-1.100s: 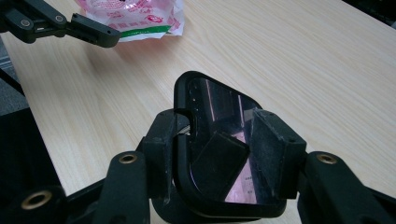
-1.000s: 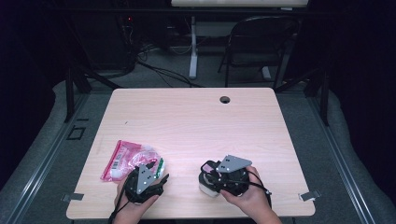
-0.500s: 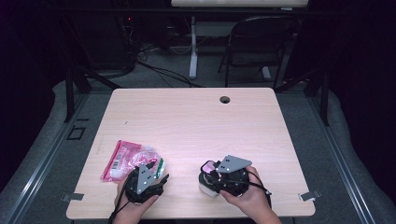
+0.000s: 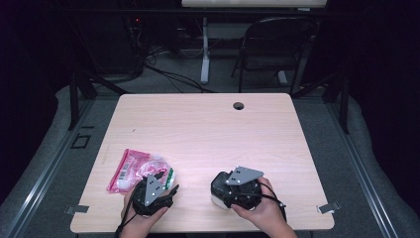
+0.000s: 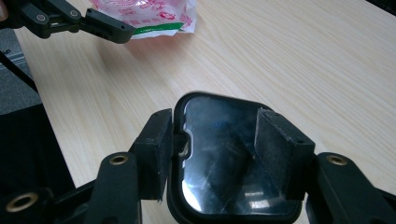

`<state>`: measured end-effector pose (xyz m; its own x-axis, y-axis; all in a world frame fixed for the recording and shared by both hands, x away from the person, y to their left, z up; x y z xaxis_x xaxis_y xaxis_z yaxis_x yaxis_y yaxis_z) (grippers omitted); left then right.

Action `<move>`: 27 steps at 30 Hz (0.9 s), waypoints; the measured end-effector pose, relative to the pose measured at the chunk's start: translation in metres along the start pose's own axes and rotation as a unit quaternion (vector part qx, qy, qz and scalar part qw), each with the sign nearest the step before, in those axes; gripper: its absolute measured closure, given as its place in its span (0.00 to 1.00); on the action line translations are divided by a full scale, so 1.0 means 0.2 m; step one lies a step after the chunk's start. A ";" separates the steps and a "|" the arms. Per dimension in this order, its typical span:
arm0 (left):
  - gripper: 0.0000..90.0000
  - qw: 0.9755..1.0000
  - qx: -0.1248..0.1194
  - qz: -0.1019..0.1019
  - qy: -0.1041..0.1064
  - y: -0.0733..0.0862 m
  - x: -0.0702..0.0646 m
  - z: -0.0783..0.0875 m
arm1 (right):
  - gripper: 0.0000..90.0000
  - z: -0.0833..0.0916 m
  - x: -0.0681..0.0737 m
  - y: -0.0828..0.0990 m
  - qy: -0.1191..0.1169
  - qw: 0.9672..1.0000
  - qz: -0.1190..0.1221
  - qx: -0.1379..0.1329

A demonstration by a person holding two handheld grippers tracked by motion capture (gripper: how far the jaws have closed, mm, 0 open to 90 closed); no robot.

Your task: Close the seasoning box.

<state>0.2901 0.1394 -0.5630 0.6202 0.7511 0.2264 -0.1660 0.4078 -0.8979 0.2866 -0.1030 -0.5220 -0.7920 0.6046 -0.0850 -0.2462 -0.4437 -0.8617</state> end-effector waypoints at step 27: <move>0.40 1.000 0.002 -0.002 -0.001 0.00 0.00 0.00 | 0.51 0.00 -0.01 0.00 0.004 1.000 -0.003 -0.001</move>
<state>0.2906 0.1401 -0.5635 0.6191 0.7504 0.2315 -0.1662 0.4133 -0.8953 0.2878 -0.1035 -0.5228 -0.7860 0.6126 -0.0835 -0.2497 -0.4381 -0.8636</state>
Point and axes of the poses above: each handheld gripper's, and its own axes: z roughly backward along the jaws, y roughly out of its underside, x roughly to its left, the point moved 5 cm from there along -z, roughly forward along the jaws, and after that the axes turned 10 degrees about -x, right-handed, at the moved point
